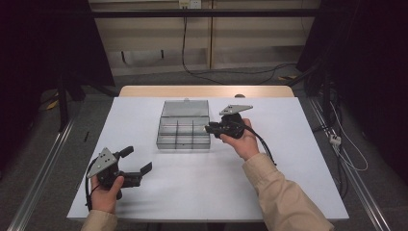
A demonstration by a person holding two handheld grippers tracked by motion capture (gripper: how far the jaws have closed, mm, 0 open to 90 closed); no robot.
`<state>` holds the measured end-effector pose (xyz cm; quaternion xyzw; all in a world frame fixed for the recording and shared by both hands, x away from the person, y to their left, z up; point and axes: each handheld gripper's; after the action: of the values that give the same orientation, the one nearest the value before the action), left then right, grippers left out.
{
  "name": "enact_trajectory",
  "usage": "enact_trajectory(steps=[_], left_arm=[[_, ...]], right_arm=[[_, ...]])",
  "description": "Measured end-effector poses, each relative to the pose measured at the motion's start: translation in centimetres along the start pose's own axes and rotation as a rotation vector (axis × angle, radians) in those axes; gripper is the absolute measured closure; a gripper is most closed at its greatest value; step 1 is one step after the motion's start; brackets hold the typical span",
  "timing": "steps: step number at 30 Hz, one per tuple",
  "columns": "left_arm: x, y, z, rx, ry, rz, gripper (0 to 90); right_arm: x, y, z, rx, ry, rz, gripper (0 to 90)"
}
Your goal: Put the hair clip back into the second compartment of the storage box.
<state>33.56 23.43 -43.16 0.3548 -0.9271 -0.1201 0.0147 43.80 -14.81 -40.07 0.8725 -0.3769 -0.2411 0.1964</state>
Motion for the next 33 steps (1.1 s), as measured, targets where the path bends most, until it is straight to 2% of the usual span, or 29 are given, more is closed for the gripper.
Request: enact_trajectory(steps=[25, 33], left_arm=[[-0.1, 0.0, 0.0, -0.003, 0.007, 0.001, 3.8], [-0.1, 0.0, 0.0, -0.007, 0.003, 0.002, 3.8]], right_arm=[[0.0, -1.6, -1.1, 0.005, 0.004, -0.012, 73.7], [0.2, -2.0, -1.0, 0.002, -0.009, -0.016, 73.7]])
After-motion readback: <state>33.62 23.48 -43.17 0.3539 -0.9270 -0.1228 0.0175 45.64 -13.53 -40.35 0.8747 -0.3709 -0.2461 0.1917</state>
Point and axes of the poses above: each handheld gripper's, and its own axes: y roughly backward along the jaws, z roughly out of its underside, x roughly to its right, and after that the axes turned 10 degrees about -y, right-handed
